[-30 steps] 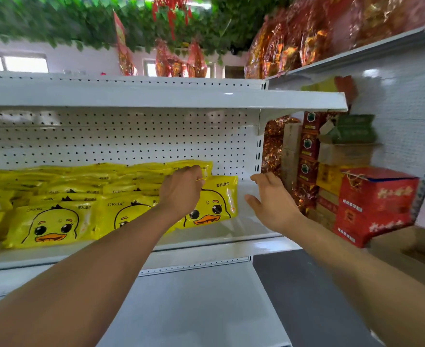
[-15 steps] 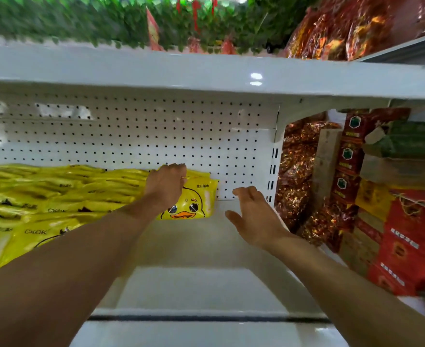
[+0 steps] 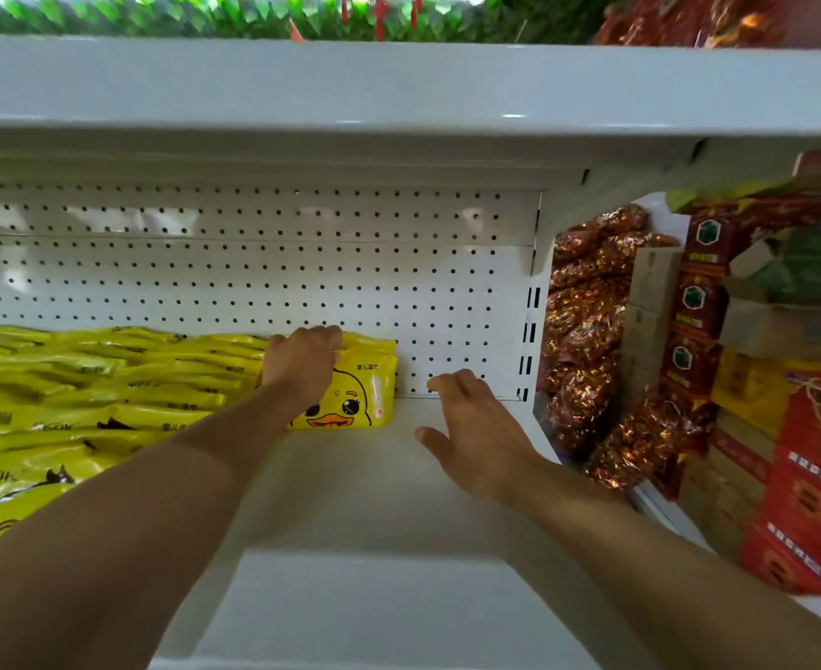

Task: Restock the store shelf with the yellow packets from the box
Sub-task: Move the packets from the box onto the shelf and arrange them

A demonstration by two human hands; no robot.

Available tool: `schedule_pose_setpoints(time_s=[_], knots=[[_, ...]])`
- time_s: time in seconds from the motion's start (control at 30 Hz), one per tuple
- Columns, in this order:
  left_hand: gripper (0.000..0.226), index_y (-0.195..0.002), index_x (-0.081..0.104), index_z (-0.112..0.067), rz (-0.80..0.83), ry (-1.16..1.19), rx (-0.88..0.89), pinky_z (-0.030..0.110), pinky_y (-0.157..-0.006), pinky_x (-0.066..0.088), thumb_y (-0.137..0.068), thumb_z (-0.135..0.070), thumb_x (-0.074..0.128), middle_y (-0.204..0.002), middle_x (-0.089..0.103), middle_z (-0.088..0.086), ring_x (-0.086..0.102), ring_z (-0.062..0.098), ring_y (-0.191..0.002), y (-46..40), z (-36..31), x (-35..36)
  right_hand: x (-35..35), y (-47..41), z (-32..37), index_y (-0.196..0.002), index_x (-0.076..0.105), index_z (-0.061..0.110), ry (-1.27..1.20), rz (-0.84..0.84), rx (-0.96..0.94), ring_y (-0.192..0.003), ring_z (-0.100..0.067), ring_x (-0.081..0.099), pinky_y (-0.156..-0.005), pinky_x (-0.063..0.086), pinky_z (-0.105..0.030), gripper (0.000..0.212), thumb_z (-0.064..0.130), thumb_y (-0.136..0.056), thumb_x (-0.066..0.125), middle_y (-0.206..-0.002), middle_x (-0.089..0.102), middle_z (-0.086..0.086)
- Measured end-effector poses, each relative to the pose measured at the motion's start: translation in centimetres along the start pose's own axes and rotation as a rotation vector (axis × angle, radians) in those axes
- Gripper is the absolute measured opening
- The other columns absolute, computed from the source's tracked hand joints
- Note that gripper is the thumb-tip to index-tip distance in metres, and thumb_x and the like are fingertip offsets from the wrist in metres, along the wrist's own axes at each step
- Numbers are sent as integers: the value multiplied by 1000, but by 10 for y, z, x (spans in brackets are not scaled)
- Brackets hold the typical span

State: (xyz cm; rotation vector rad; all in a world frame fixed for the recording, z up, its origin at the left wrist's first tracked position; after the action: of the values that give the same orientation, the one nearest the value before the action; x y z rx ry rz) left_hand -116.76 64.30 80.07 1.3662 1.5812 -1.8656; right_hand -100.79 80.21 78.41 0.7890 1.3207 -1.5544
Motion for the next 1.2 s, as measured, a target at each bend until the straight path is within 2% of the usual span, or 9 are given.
schedule_pose_setpoints(time_s=[0.07, 0.17, 0.4, 0.63, 0.87, 1.07, 1.2], knots=[[9, -100, 49, -15, -2, -11, -21, 37, -82, 38, -95, -10, 45, -97, 64, 5, 57, 26, -91, 0, -1, 1, -1, 2, 1, -140, 29, 15, -4, 0, -9, -128, -22, 32, -102, 34, -33, 54, 39, -94, 47, -137, 33, -5], [27, -112, 45, -17, -13, -4, -37, 37, -80, 39, -89, -4, 53, -106, 61, 4, 57, 25, -98, 1, -4, -4, -2, 6, 2, -139, 29, 14, -11, 2, -25, -127, -23, 33, -102, 34, -33, 54, 38, -94, 47, -136, 34, -6], [47, -127, 42, -20, 28, -73, 21, 39, -92, 38, -85, -10, 61, -123, 52, 5, 50, 24, -113, 25, -14, -44, -9, 21, 22, -140, 28, 16, -38, 26, -32, -128, -22, 31, -103, 33, -32, 56, 37, -93, 50, -135, 34, -5], [42, -125, 44, -20, 118, -43, 10, 35, -93, 37, -86, -21, 62, -128, 48, 4, 45, 23, -120, 97, -7, -102, -17, 64, 75, -139, 30, 15, -25, 43, -42, -128, -24, 31, -105, 34, -37, 58, 33, -90, 55, -137, 33, -6], [40, -122, 48, -18, 141, 12, 75, 37, -88, 43, -84, -15, 59, -124, 53, 4, 49, 26, -116, 206, 36, -141, -13, 133, 148, -138, 32, 13, -34, 37, -8, -127, -26, 31, -103, 35, -38, 56, 34, -91, 55, -138, 33, -8], [39, -123, 47, -19, 258, 139, 89, 37, -94, 41, -87, -24, 61, -128, 52, 0, 47, 22, -119, 312, 80, -154, 16, 200, 212, -139, 32, 13, -61, 76, 71, -128, -26, 30, -104, 35, -37, 59, 31, -89, 58, -137, 35, -8], [37, -123, 45, -21, 389, 142, 84, 37, -96, 39, -88, -25, 58, -128, 52, 0, 48, 21, -118, 381, 110, -147, 48, 248, 248, -140, 30, 15, -73, 167, 119, -131, -24, 29, -105, 35, -38, 60, 33, -89, 58, -141, 32, -7]])
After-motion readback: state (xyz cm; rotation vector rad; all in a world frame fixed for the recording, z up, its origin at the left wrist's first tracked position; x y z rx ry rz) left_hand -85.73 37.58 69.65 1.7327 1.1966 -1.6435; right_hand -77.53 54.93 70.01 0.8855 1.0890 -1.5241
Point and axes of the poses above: each hand's wrist, its own y-axis away from the middle knuckle, its own x-axis out of the palm, z = x × y, the point moved 1 cm from there along -y, towards the middle knuckle
